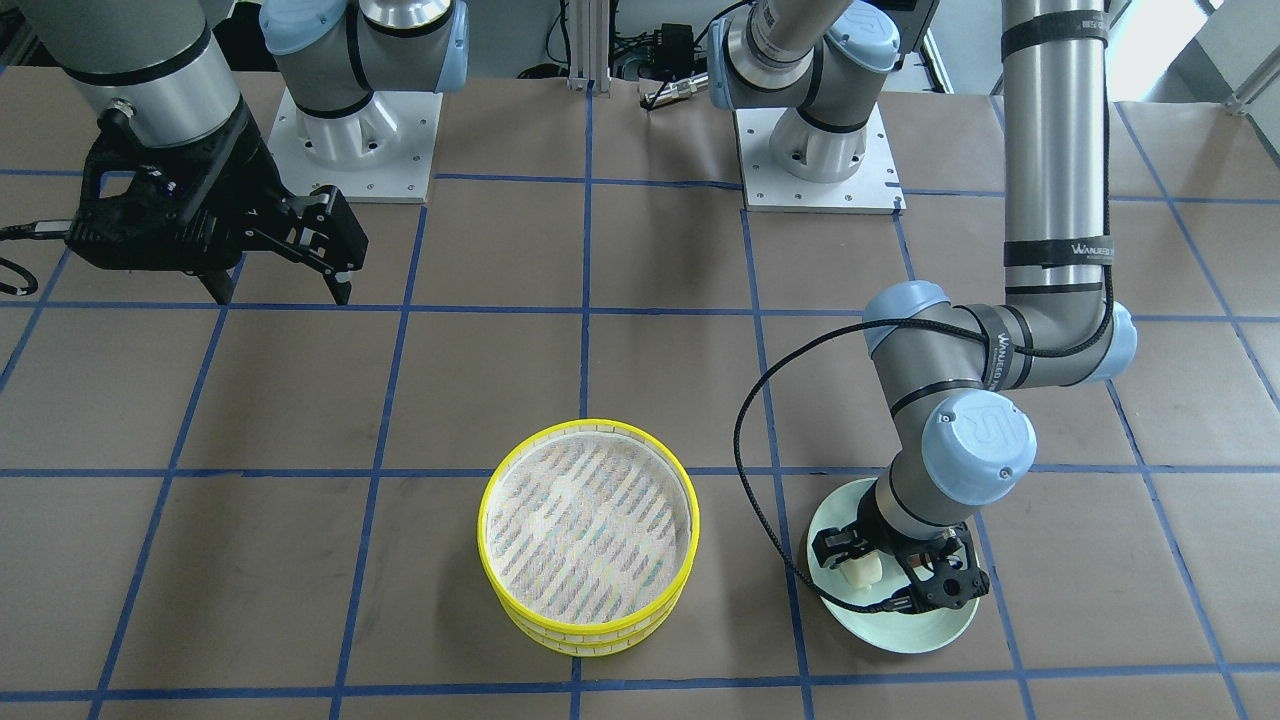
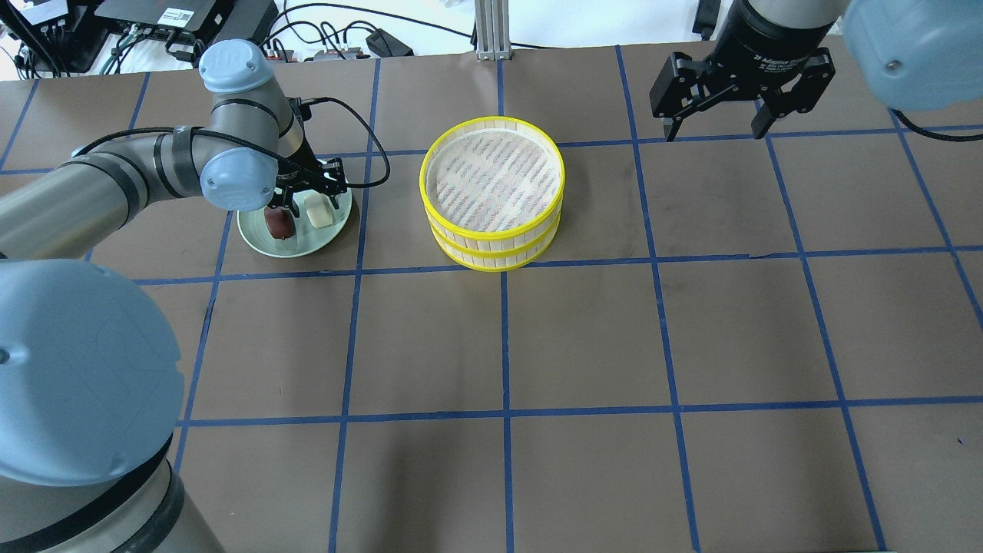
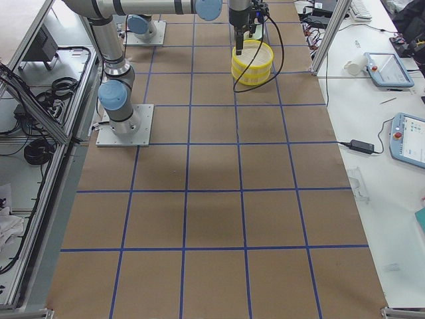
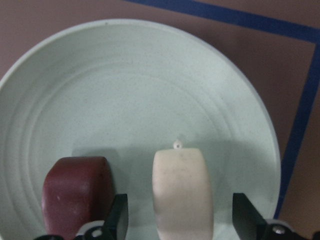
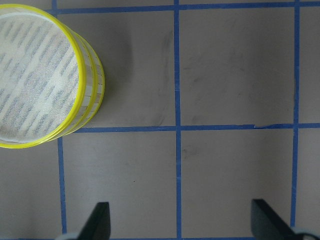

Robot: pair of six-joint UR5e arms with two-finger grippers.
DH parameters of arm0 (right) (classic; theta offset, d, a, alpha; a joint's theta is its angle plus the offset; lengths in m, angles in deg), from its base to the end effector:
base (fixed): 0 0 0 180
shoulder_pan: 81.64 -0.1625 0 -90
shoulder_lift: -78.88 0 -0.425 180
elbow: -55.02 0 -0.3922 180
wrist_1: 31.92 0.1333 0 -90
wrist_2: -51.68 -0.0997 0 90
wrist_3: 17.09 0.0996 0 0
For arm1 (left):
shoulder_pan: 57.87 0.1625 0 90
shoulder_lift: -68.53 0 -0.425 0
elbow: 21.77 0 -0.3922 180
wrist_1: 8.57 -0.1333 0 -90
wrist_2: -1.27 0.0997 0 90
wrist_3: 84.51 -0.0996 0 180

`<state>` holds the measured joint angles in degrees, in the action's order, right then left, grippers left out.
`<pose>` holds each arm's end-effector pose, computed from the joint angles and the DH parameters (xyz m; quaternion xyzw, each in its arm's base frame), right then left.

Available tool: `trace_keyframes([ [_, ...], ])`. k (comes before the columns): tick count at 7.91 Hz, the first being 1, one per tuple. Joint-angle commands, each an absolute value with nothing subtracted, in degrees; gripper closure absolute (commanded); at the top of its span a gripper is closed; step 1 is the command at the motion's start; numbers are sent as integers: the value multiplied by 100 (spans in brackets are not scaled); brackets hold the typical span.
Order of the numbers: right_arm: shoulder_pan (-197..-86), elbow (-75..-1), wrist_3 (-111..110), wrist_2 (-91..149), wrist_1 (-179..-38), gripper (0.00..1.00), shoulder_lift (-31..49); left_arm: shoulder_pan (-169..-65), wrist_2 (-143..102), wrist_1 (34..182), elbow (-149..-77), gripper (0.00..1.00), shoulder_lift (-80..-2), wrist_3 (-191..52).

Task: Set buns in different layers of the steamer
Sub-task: 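Close the left gripper on the white bun and lift it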

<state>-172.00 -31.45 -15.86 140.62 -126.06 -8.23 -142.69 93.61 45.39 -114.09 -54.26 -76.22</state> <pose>0.1384 -0.5204 0.5004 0.0072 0.9991 -0.0416 0.0098 -0.0698 -0.6613 0.1963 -0.1174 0.9928 -0.0087 0.0202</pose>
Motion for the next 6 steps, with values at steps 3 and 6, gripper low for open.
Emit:
trace_keyframes([
  [3,-17235,-3163,-1437,14000,-13249,0,-551,-14269,9408,4548,-11397,88,-5356,-7607],
  [6,-17479,-3172,-516,13974,-14044,0,257,-14269,9469,4880,-11345,98,-4785,-7598],
])
